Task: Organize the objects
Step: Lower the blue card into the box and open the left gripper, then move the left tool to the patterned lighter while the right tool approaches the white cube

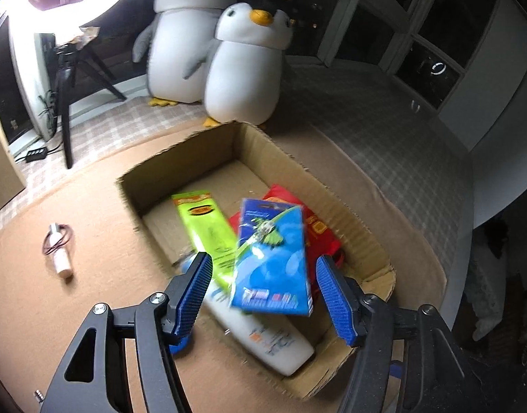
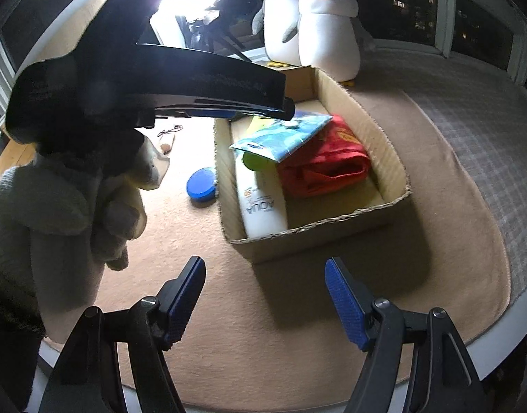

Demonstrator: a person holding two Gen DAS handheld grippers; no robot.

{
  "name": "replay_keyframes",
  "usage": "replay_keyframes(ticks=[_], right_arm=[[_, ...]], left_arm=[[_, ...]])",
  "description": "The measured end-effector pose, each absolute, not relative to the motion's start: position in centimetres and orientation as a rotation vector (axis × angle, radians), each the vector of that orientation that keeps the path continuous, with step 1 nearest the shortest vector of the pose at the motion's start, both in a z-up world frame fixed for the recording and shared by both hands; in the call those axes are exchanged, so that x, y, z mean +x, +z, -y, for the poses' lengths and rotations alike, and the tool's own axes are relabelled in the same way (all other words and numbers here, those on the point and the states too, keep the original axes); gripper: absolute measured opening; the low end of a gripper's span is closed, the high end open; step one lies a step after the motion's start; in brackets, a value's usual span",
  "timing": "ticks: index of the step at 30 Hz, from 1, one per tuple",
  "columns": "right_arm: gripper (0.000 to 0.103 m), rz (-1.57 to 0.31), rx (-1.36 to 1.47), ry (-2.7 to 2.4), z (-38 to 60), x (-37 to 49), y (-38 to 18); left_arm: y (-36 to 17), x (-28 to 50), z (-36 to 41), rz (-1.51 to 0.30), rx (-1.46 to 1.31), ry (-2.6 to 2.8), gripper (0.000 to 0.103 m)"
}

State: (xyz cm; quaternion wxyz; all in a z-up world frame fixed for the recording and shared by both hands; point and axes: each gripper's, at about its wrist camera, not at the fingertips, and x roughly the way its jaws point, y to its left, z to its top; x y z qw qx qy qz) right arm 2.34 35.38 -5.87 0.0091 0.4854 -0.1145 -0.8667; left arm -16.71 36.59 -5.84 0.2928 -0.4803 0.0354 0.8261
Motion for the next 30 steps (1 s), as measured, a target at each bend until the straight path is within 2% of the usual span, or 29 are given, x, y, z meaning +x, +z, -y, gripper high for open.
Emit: replay_keyframes(ticks=[6,14,22,30], right_arm=[[0.069,0.359,1.504,-2.685,-33.6,1.9,-5.7],[0.069,0.323,1.487,-2.627,-29.7,1.0,-5.5],[0.069,0.283,1.477,-2.586,-26.7,-0.4,-5.2],[0.068,0.252,1.487,-2.553,-24.3,-1.8,-5.9]], left_arm=[[-5.0,-15.7,-31.7,-0.064,-1.289,2.257,0.067],[-5.2,-13.7,-21.4,0.0,-1.336,2.378,0.067],[-7.7,-10.2,-11.4,0.076,-1.43,2.489,0.067],[-10.7,-6.9,-5.0,0.165,-1.553,2.535,0.067]])
